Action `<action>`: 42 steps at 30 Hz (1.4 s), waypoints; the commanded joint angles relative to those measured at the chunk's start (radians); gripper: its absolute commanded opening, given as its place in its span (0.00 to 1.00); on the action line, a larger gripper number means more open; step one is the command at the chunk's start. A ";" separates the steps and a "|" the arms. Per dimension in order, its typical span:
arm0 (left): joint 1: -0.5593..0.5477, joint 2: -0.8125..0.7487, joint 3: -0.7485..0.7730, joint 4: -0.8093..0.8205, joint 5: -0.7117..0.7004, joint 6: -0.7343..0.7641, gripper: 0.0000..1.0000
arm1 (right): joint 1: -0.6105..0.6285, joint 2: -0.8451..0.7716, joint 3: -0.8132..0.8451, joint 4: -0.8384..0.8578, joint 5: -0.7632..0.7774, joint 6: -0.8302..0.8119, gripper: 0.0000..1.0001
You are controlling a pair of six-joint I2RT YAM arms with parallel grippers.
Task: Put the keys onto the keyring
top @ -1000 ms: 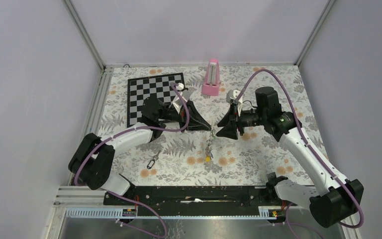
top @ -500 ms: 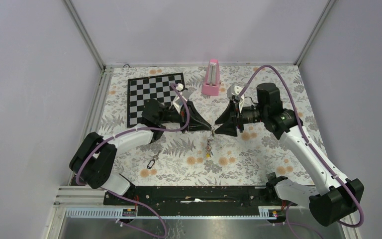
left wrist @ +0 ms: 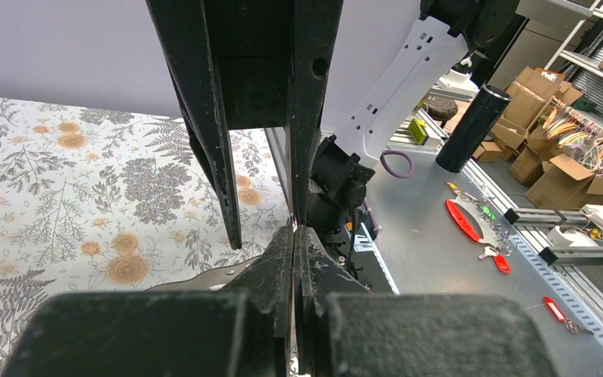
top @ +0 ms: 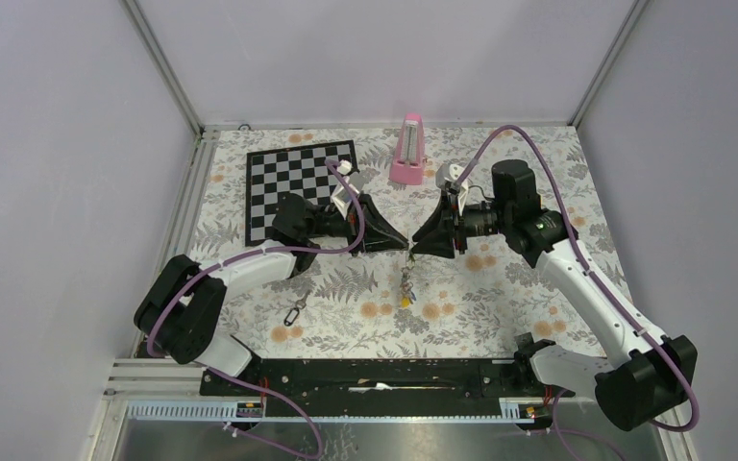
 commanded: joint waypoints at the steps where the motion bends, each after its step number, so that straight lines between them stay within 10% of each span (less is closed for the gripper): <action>1: 0.004 -0.004 0.002 0.091 -0.029 -0.010 0.00 | 0.002 0.001 -0.005 0.062 -0.022 0.027 0.39; 16: 0.005 0.002 0.003 0.076 -0.029 0.017 0.00 | 0.002 -0.004 0.016 0.037 -0.039 0.015 0.00; 21: 0.008 -0.020 0.033 -0.079 -0.009 0.139 0.08 | 0.007 -0.004 0.086 -0.119 0.036 -0.099 0.00; 30: 0.009 -0.075 0.308 -0.907 -0.018 0.724 0.44 | 0.055 0.040 0.222 -0.374 0.256 -0.221 0.00; 42: -0.040 -0.045 0.344 -0.952 -0.027 0.758 0.46 | 0.083 0.064 0.266 -0.398 0.302 -0.216 0.00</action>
